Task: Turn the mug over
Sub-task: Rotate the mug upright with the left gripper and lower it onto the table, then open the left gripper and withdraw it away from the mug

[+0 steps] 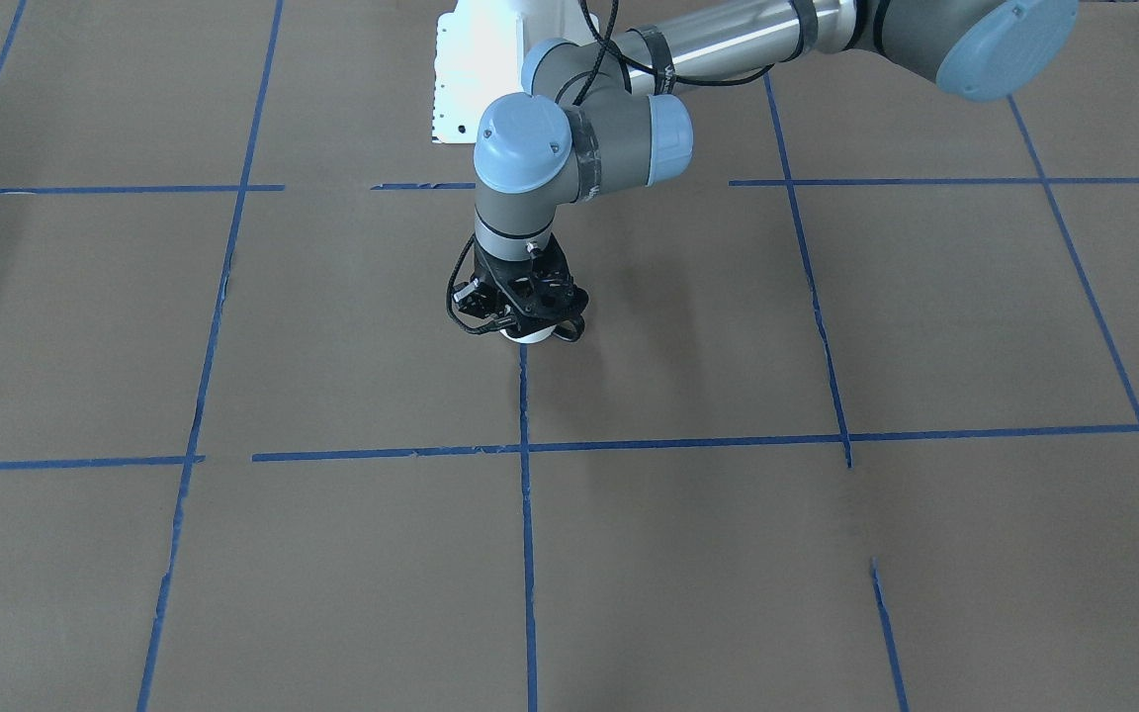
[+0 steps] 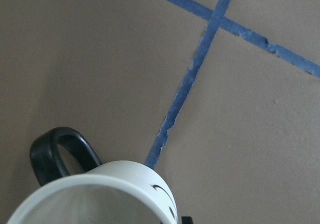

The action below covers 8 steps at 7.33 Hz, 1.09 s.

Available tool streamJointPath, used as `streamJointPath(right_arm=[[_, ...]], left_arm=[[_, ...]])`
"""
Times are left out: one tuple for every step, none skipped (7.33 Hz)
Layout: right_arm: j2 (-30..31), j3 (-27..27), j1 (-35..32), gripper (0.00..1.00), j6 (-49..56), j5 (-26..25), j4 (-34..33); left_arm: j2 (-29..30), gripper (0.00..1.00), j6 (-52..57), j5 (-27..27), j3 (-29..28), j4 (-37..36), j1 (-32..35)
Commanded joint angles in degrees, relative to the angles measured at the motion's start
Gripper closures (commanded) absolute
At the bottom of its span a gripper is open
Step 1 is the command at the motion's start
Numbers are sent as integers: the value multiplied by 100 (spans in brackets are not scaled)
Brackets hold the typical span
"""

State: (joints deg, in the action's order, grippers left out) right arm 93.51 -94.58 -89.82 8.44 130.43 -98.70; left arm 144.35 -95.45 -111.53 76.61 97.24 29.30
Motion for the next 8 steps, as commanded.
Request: streamJointPath(right_arm=[[0,1,0,0,0,0,0],[0,1,0,0,0,0,0],[0,1,0,0,0,0,0],[0,1,0,0,0,0,0],[0,1,0,0,0,0,0],[0,1,0,0,0,0,0],[0,1,0,0,0,0,0],[0,1,0,0,0,0,0]], left_arm=[[-12,19,-79,202,56,14,-39],[-47,0,-53,202,248,14,-39],[-108,0,-44,184,580,-3,-21],[-257,0,-9,175,949,-56,22],[-467,0,340,175,1570,-474,110],[-974,0,804,167,2342,-704,276],[-1675,0,1427,158,3046,-707,539],[-2213,0,2120,149,3462,-707,863]])
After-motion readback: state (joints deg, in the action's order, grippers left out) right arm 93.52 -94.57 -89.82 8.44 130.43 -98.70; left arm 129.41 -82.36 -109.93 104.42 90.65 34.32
